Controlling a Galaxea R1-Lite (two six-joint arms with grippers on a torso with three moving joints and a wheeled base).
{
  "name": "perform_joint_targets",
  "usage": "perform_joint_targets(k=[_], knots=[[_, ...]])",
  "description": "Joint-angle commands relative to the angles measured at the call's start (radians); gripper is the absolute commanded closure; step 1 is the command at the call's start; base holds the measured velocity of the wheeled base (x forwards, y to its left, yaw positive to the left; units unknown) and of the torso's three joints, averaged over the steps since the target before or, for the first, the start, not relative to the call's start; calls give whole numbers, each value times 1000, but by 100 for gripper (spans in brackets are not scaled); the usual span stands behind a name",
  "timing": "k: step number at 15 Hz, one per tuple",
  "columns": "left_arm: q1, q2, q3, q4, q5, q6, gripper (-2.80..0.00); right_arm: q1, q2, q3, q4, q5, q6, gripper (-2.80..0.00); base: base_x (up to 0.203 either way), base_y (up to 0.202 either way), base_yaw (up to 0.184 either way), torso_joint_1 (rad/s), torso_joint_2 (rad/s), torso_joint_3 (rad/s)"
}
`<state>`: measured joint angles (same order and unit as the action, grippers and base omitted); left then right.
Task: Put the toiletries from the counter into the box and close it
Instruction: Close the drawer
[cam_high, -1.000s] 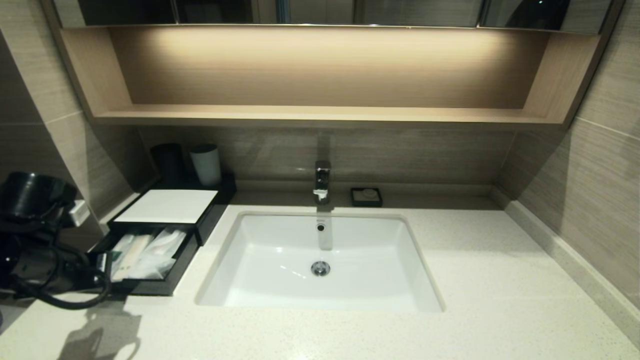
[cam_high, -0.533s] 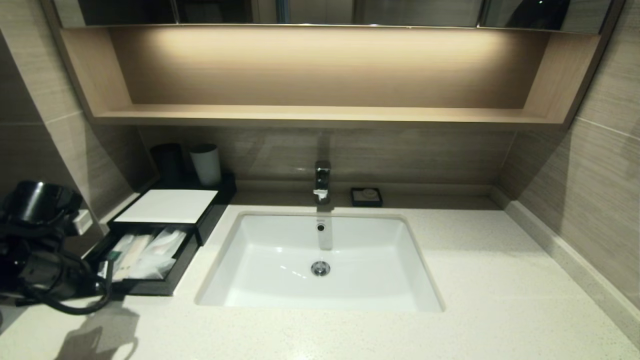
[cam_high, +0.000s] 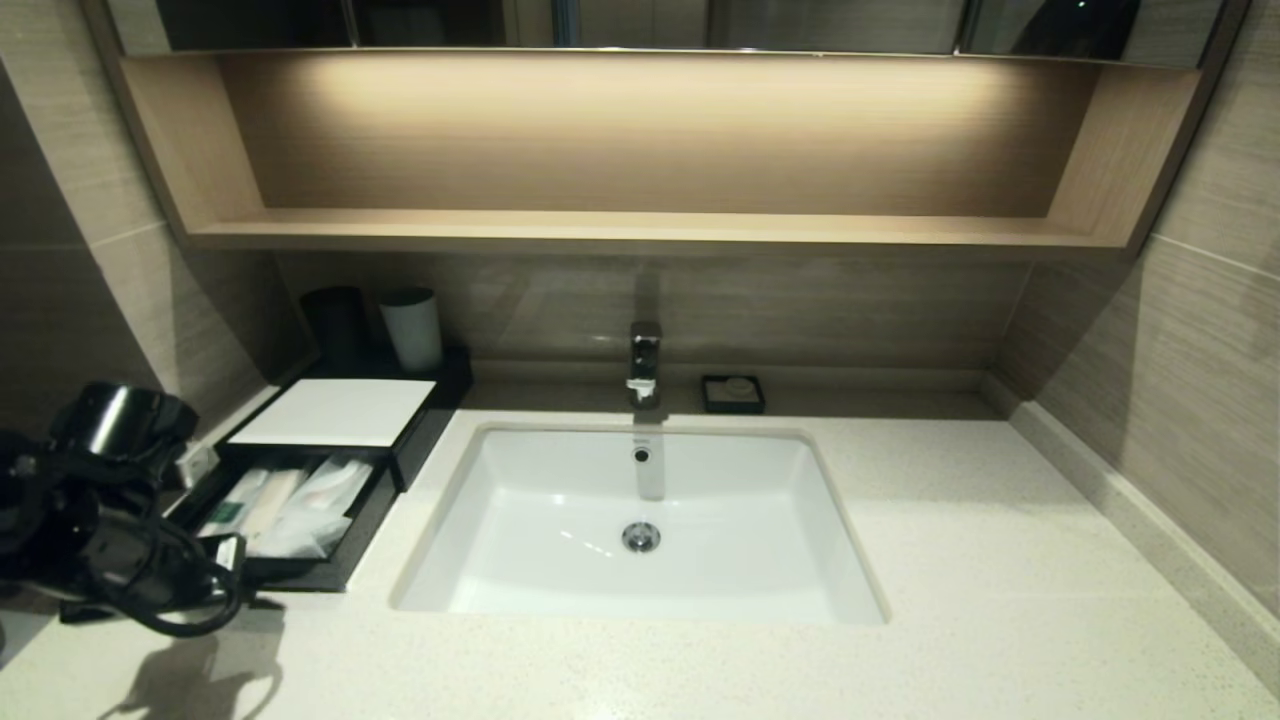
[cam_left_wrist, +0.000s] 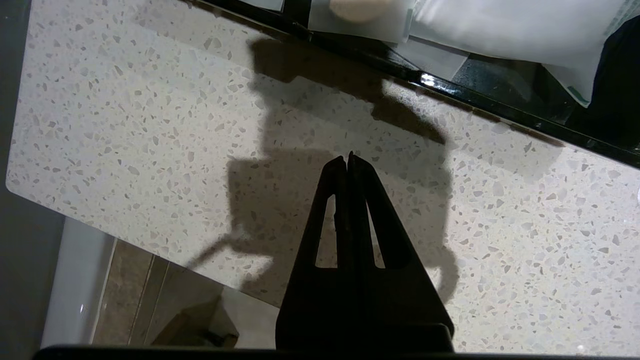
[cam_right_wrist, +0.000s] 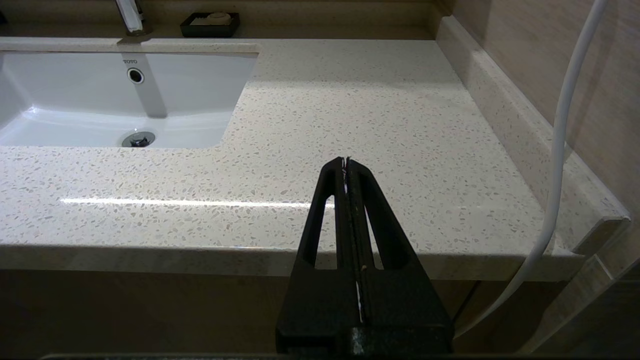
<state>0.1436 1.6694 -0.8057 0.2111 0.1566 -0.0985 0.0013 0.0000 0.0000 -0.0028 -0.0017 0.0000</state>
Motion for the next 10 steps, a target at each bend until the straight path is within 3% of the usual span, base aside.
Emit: perform_joint_targets(k=[1,10], knots=[[0,28,-5,1,1,-1,0,0,-2,2,0,0,0,0,0,0,0,0,0,0],[-1,90,-38,-38,3,-1,0,0,-2,2,0,0,0,0,0,0,0,0,0,0]])
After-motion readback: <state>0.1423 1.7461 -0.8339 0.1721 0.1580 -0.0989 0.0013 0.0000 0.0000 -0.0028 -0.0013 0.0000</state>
